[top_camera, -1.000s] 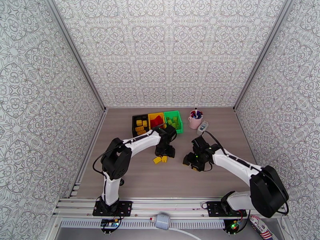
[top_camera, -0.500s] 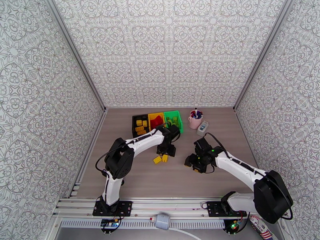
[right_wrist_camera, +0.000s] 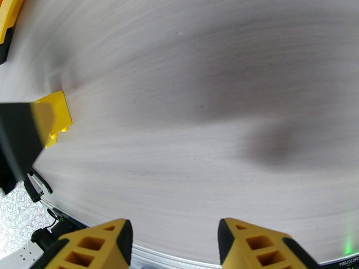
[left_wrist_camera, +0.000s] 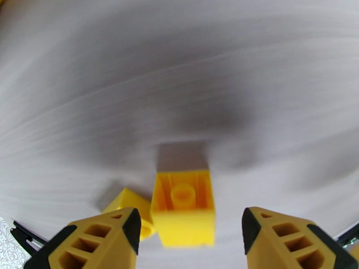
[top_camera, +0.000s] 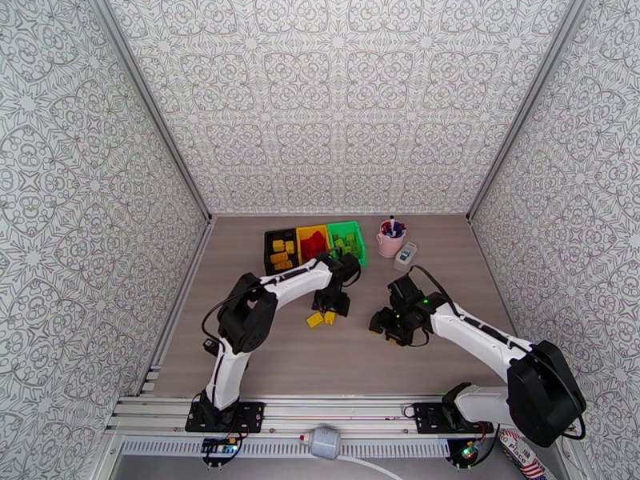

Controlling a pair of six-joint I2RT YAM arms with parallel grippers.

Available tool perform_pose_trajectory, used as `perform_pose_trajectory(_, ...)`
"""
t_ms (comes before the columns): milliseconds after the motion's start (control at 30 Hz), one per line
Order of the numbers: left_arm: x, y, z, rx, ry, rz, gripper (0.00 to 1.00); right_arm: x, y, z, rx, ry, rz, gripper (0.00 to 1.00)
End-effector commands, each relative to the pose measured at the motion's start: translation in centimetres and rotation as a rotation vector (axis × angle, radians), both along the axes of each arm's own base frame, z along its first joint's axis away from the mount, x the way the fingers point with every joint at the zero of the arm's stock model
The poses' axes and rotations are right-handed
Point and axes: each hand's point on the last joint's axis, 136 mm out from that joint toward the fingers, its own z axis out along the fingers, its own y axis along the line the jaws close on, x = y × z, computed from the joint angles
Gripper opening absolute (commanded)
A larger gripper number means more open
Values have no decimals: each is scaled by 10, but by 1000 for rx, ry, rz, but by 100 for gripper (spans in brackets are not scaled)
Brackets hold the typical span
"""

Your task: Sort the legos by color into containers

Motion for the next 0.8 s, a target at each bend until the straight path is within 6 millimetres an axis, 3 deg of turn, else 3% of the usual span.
perform_pose_trajectory(0,5,-3,-3,-14,6,5,59,-3,-4,-1,-3,6,-20,55)
perform_pose_trajectory(167,10,-3,8,-20,-20,9,47,-2,-4,-1,-2,5,-23,55)
perform_pose_trajectory(367,23,-8,43,-88,-73,17,34,9,8,6,40,-13,-3,56)
perform_pose_trajectory(600,41,-7,77,-279,-86,104,32,41,57,39,251,-82,63,56)
perform_pose_trajectory(767,56,1,91,-433,-80,209,32,67,99,68,387,-125,118,56)
